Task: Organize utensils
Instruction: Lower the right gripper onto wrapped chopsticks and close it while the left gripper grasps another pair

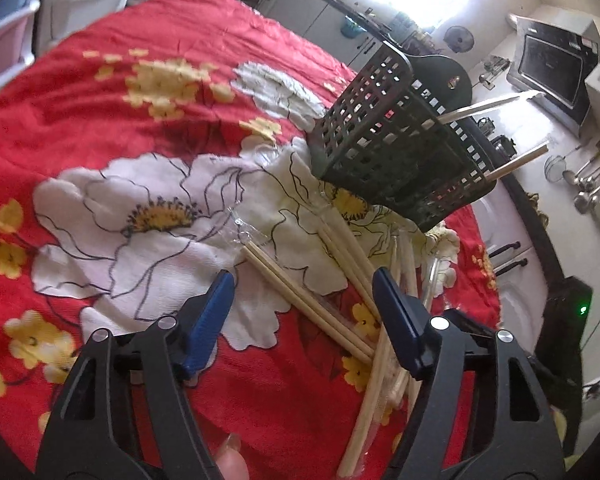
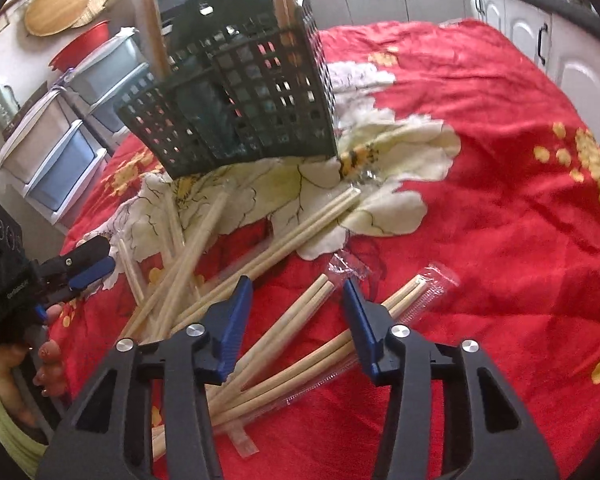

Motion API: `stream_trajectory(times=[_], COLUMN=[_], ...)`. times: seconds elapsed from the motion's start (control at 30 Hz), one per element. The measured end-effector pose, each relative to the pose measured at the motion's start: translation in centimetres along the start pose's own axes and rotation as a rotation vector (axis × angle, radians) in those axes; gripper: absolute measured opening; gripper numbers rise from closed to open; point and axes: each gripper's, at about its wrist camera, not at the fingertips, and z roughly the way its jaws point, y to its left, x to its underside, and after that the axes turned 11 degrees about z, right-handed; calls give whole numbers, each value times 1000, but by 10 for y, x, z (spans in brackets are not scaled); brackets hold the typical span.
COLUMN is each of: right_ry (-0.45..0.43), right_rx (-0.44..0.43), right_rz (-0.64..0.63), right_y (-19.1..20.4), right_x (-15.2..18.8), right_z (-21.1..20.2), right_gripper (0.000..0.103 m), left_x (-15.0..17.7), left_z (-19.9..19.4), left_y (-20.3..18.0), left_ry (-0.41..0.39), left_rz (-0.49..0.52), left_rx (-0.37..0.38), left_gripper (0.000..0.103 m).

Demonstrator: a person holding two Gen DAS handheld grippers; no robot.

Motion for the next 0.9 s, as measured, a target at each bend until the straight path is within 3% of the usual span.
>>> stream_trajectory(times=[0.33,0.53,0.7,0.9], right_ry=[13,4,-1,-26], right_rx=[-22,-53,-97,-143], right_rz=[94,140,174,181], right_y=[-11,-16,-18,-14], right_x=[-7,-7,-7,-9], right_z=[10,9,7,-2], right_gripper=[17,14,10,6], left_x=[-11,-15,-16,-17], left_z=[15,20,23,21], left_y=[8,13,19,33], left_ry=[11,8,6,-1], left_rz=[-46,-50,-57,-105], left_rx=[7,-13,-47,-13], left_gripper=[52,39,16,7])
